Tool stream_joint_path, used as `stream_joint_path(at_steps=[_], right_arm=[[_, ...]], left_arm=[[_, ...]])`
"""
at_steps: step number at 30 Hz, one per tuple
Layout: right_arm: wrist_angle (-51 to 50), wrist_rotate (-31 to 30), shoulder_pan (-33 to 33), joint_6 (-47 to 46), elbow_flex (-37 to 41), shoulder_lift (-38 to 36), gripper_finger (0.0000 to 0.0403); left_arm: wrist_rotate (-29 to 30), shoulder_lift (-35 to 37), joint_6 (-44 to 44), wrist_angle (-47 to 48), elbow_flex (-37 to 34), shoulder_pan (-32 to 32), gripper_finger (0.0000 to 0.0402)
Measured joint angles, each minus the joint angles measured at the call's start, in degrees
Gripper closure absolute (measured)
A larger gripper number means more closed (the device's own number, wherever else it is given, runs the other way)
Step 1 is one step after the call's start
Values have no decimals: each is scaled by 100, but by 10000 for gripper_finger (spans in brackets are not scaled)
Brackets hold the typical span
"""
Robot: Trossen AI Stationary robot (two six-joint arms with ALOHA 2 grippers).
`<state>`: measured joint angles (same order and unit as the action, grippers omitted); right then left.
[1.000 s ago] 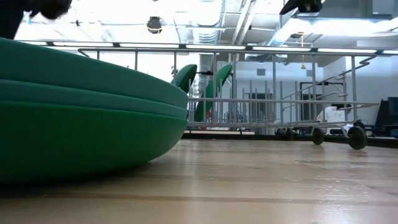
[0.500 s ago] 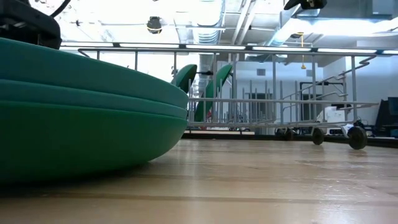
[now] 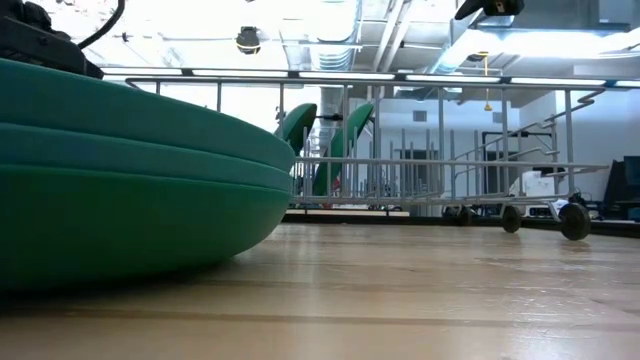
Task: Sort dishes
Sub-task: Put the blue plate in the dish rack
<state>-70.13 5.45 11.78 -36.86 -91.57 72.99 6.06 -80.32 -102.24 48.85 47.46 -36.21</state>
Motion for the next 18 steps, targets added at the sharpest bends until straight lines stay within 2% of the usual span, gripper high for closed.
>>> stream_joint_path(at_steps=[5,12,18], right_arm=[[29,-4,1,15,-2,0,201],[78,-235,-1,90,-2,0,201],[186,-260,-1,136,-2,0,201]], left_arm=[[-11,-28,-156,-110,0,0,306],[45,-231,-272,280,4,-17,312],[42,-146,-271,212,5,-20,371]])
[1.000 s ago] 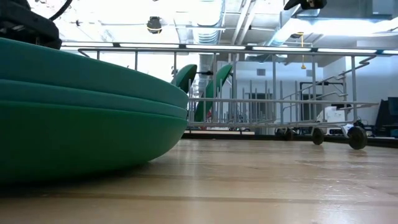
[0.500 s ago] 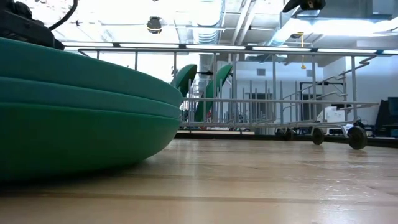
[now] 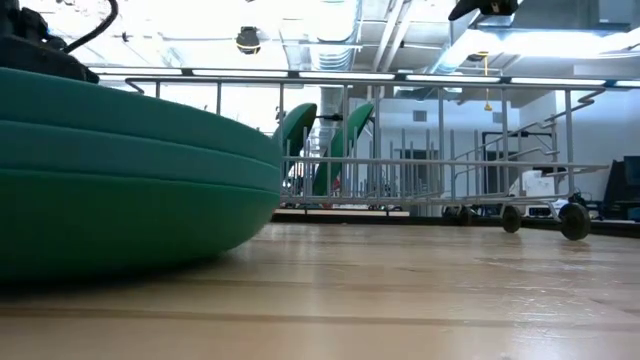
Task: Sort dishes
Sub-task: Put the blue plate in the dish rack
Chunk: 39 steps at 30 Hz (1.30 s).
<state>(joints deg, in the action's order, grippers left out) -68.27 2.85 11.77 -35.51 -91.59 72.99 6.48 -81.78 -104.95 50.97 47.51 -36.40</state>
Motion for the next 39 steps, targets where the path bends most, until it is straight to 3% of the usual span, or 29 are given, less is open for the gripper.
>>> stream_joint_path(at_steps=[2,17,25,39], right_arm=[[6,0,0,-2,0,0,201],[293,-20,0,-4,0,20,201],[778,-13,0,-4,0,22,201],[747,7,-90,-2,0,52,201]], left_arm=[[4,49,-8,27,36,0,388],[2,46,503,1232,981,0,394],[-192,230,808,1297,1215,-2,399],[218,866,952,1810,1501,-9,401]])
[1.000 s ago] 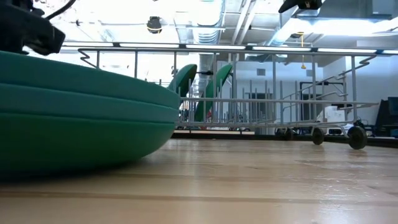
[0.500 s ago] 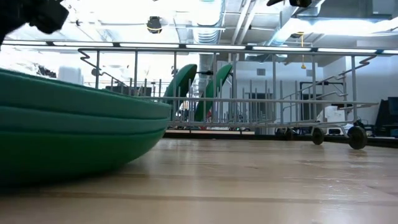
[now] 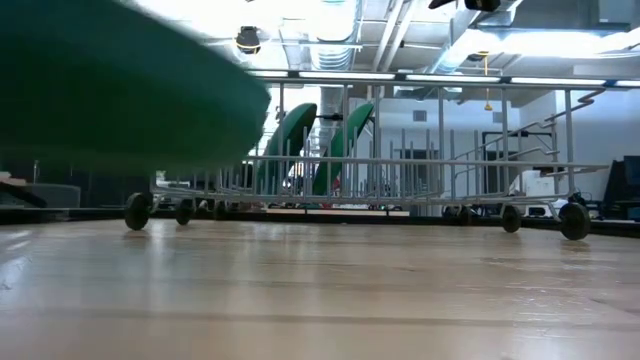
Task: Sort dishes
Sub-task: Put the blue plate in the dish rack
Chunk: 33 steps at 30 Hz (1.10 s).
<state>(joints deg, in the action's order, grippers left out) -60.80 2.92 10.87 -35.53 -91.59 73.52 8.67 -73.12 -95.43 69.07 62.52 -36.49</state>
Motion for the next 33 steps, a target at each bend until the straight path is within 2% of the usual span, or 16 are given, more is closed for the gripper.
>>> stream_joint_path(at_steps=[6,10,15,23,29,33], right_arm=[[-2,0,-143,-2,0,0,201],[-15,-8,-292,-95,0,-2,201],[-28,-113,-513,-201,0,-2,201],[-35,-293,-610,-260,0,-4,201],[-31,-302,-452,-237,0,-4,201],[-26,-291,-352,-212,-1,-4,201]], left_arm=[[490,-96,340,-241,-429,7,401],[283,-273,524,-748,-808,-29,401],[212,-414,512,-959,-951,-31,400],[145,-451,278,-1062,-988,-31,365],[142,-448,232,-1077,-988,-31,398],[144,-465,182,-1077,-988,-31,396]])
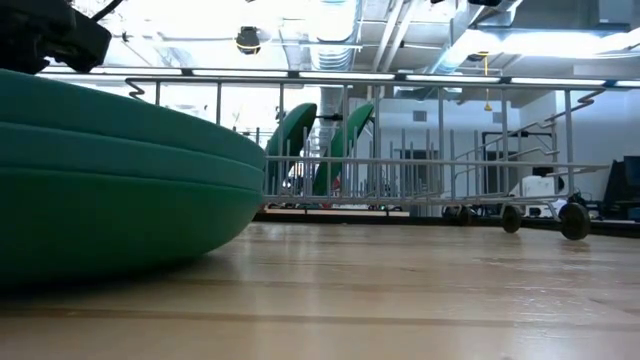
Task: Sort dishes
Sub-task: Put the blue plate in the dish rack, then put the blue plate into the dish rack
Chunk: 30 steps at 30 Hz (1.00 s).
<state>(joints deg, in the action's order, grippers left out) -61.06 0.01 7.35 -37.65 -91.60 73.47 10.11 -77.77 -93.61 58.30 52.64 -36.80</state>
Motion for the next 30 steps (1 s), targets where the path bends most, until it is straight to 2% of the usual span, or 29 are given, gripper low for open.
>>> stream_joint_path(at_steps=[5,13,16,25,30], right_arm=[[28,38,70,15,1,1,201],[26,158,68,15,1,0,201],[24,162,68,14,1,0,201],[24,162,68,15,1,0,201],[24,162,68,59,1,1,200]], left_arm=[[-4,-11,-491,8,-98,0,386],[-114,-11,-587,-354,-435,2,284],[-185,-11,-524,-485,-565,2,266],[-233,-14,-307,-822,-577,2,295],[-200,-14,-276,-773,-593,2,337]])
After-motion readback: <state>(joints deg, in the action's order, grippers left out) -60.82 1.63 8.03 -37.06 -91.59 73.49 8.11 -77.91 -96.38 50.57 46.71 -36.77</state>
